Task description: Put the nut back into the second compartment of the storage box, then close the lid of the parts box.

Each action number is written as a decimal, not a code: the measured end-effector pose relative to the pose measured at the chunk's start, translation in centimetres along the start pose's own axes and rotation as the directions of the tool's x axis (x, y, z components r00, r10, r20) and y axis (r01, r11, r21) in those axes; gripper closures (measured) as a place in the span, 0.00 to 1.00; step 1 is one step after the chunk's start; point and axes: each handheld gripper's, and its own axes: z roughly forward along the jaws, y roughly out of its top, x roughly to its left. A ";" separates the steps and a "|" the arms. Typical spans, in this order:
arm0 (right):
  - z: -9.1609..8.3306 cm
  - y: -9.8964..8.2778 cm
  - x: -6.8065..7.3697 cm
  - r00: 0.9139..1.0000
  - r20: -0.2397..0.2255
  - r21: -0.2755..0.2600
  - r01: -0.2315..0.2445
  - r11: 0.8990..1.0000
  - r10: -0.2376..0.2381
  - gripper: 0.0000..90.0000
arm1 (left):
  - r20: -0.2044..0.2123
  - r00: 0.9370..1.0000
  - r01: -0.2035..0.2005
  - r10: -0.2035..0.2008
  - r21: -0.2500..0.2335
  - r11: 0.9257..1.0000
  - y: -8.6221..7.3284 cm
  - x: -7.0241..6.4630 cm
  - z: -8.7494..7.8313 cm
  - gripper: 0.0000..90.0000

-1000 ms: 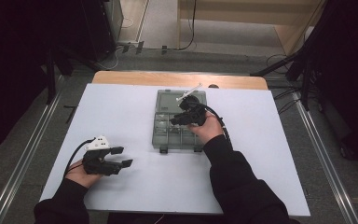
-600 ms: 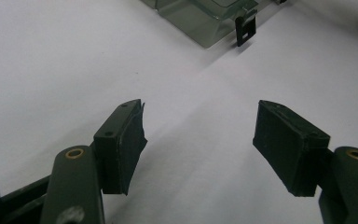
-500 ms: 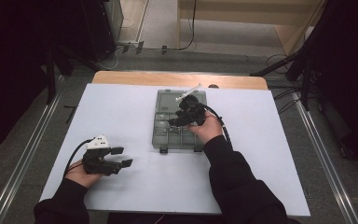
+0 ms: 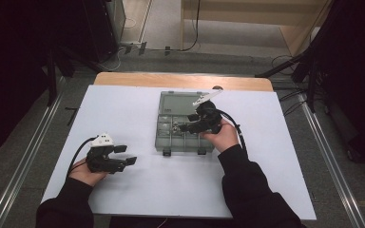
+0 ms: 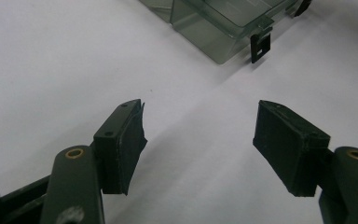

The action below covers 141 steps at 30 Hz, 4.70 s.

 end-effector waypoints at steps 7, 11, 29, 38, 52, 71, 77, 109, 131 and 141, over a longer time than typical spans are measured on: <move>-1.5 -0.9 -0.2 1.000 0.002 -0.033 -0.009 0.999 0.009 0.40 | 0.002 1.000 0.003 -0.003 0.019 1.000 1.1 0.1 0.8 0.36; -2.1 -1.7 -0.6 1.000 -0.004 -0.044 -0.021 0.999 0.020 0.39 | -0.003 1.000 0.001 -0.001 0.010 1.000 1.5 0.1 0.9 0.36; -4.2 -4.0 -1.7 0.997 0.036 -0.063 -0.065 0.996 0.067 0.33 | -0.010 1.000 0.013 -0.012 0.014 1.000 3.4 1.3 2.7 0.36; -5.1 -4.7 -2.6 0.993 0.049 -0.090 -0.105 0.990 0.110 0.36 | -0.011 1.000 0.016 -0.016 0.005 1.000 4.5 1.6 3.4 0.36; -5.3 -5.0 -4.9 0.983 0.082 -0.105 -0.155 0.982 0.164 0.42 | -0.036 0.998 0.056 -0.057 -0.028 0.998 7.2 3.3 5.3 0.37; -3.6 -3.5 -6.5 0.971 0.109 -0.163 -0.193 0.968 0.212 0.44 | -0.064 0.992 0.111 -0.113 -0.031 0.993 11.1 4.5 9.0 0.37; -3.2 -3.1 -7.2 0.965 0.115 -0.172 -0.213 0.962 0.234 0.44 | -0.106 0.988 0.108 -0.111 -0.035 0.994 12.0 4.8 9.7 0.37; 0.9 -3.1 -10.1 0.914 0.202 -0.171 -0.321 0.932 0.352 0.44 | -0.182 0.943 0.269 -0.279 -0.075 0.960 13.0 6.7 14.7 0.37; 2.1 -3.8 -11.2 0.888 0.153 -0.184 -0.406 0.895 0.434 0.44 | -0.121 0.925 0.349 -0.359 -0.094 0.932 12.7 6.5 16.4 0.39; 1.8 -3.7 -11.0 0.880 0.139 -0.154 -0.433 0.888 0.454 0.45 | -0.100 0.919 0.373 -0.381 -0.087 0.924 12.7 6.6 16.3 0.39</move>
